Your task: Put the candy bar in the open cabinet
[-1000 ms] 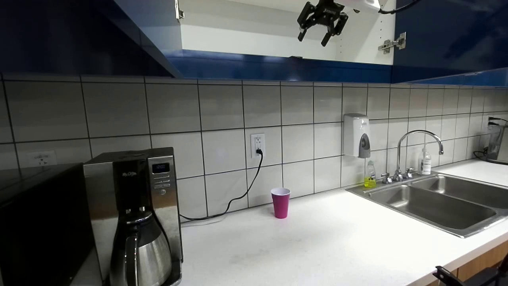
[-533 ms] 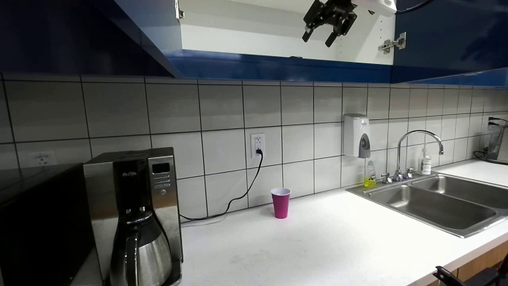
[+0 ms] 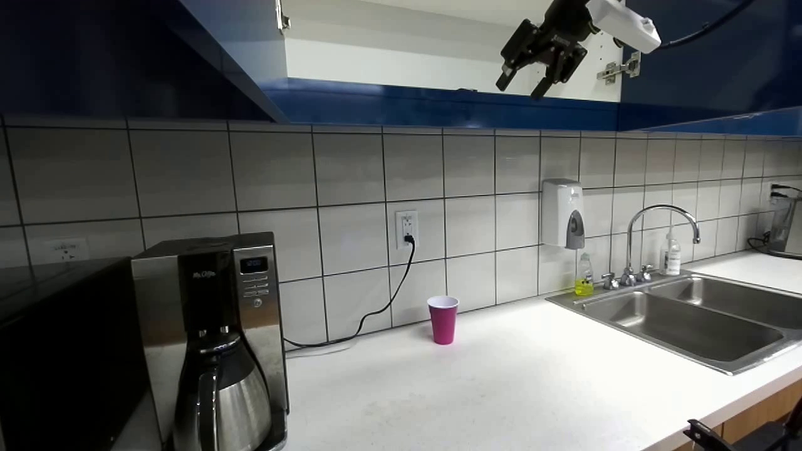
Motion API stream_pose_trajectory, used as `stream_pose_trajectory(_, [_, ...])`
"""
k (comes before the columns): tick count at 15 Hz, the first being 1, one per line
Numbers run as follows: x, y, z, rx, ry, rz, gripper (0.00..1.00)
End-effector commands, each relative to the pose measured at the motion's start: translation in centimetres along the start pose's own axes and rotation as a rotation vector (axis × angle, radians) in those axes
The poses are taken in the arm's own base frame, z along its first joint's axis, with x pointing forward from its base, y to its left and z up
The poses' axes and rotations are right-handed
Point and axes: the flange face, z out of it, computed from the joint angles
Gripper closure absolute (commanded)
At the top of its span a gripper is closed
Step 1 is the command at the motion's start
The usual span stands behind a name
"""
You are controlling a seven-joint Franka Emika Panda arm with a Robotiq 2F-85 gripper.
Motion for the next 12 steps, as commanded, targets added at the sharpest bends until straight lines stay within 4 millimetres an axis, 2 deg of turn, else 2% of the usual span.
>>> stream_pose_trajectory(1, [-1.9,1.1,1.6,-0.001,-0.107,0.035,0.0])
stream_pose_trajectory(6, [-3.3,2.7,6.8,-0.025,-0.324,0.076,0.0])
stream_pose_trajectory(12, [-6.1,3.9,13.5,-0.041,-0.513,0.084,0.0])
